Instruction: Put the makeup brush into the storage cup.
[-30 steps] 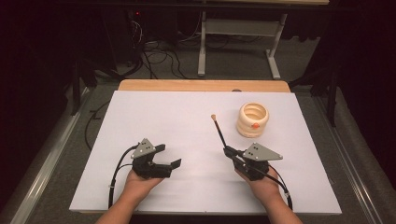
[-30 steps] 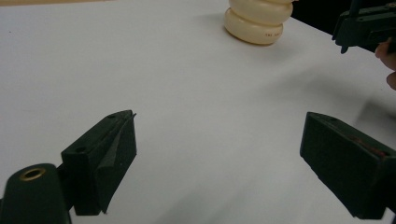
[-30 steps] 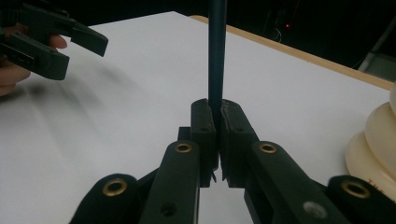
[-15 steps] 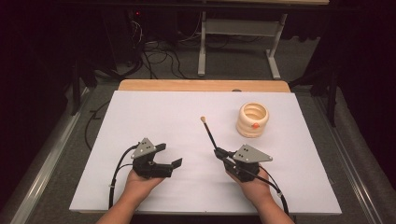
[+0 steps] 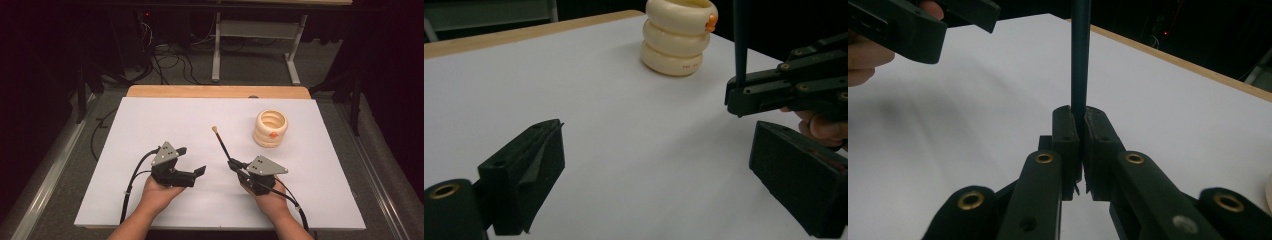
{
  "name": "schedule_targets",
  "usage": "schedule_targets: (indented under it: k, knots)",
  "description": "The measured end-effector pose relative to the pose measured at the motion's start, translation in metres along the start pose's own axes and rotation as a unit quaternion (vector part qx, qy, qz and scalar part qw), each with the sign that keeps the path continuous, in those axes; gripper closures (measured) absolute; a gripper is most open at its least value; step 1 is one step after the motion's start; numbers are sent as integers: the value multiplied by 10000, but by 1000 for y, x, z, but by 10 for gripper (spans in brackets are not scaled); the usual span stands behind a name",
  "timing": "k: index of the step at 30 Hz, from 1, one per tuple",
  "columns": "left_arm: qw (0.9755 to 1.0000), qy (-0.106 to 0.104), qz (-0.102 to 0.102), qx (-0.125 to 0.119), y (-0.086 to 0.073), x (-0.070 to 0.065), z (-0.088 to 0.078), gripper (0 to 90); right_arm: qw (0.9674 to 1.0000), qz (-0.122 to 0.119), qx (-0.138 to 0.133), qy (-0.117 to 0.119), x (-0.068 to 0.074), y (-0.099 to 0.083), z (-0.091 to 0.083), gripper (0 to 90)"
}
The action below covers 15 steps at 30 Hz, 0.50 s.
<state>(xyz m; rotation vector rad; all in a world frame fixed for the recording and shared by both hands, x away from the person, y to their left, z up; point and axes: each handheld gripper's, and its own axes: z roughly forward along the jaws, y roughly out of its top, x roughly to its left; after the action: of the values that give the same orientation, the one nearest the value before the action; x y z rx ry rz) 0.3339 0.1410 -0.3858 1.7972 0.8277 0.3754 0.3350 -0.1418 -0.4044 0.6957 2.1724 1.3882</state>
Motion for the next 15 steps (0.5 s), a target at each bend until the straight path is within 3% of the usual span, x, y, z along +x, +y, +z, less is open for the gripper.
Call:
schedule_targets:
  k: [7,15]
  knots:
    - [9999,-141,-18,12,11,-6,9,11,10000,-8,15,-37,-1,-1,-2,874]
    - [9994,-324,13,-86,22,-15,23,0,10000,29,25,-81,-2,-2,-2,874]
